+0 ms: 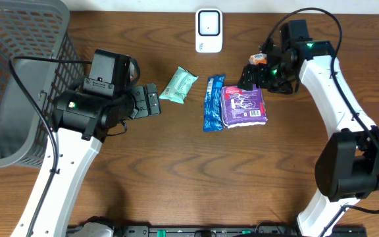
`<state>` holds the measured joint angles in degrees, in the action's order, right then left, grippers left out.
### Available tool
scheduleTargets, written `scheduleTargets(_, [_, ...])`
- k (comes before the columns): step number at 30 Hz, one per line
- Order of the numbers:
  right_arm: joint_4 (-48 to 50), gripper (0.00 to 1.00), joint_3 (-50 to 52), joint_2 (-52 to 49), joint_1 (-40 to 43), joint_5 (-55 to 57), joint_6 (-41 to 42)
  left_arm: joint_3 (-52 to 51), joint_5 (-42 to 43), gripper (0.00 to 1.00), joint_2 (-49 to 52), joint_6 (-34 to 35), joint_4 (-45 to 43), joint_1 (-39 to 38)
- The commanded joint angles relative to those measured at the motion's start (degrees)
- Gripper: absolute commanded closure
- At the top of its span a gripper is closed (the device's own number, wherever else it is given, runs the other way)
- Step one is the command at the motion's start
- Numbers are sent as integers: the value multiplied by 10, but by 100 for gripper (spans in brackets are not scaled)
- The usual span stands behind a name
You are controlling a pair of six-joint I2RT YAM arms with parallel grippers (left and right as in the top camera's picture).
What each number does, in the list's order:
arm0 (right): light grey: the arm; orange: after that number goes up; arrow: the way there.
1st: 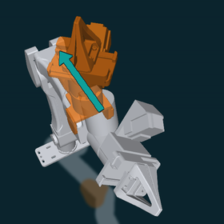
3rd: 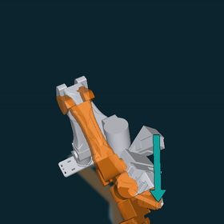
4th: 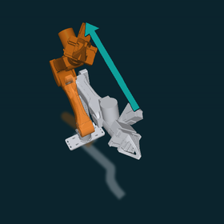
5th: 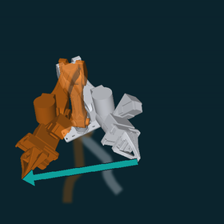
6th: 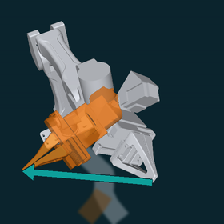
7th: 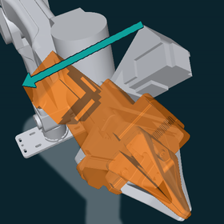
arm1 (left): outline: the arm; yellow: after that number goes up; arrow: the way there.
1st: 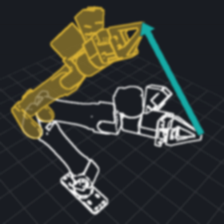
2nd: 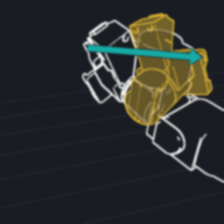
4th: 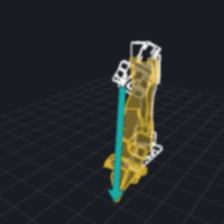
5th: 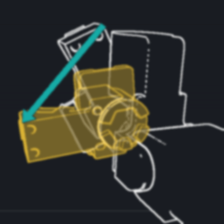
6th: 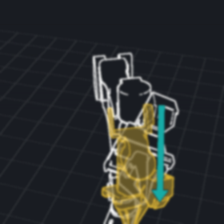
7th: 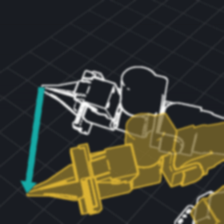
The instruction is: Scan the item barcode
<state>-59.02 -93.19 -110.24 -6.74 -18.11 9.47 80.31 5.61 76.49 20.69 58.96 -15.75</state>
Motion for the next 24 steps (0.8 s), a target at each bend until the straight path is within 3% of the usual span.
scheduleTargets(1, [2,1,4,-8,8,73,47,2,-8,2,3,-10,2,3])
scheduleTargets(6, [10,1,7,-8,27,77,46,2,-7,2,3,-10,2,3])
scheduleTargets(11, [47,8,45,-8,42,76,43,2,-7,2,3,-10,2,3])
scheduleTargets(19, [183,14,136,-8,64,-85,-3,2,-8,2,3,-10,2,3])
scheduleTargets(24, [223,17,169,-9,77,-108,-6,2,-8,2,3,-10,2,3])
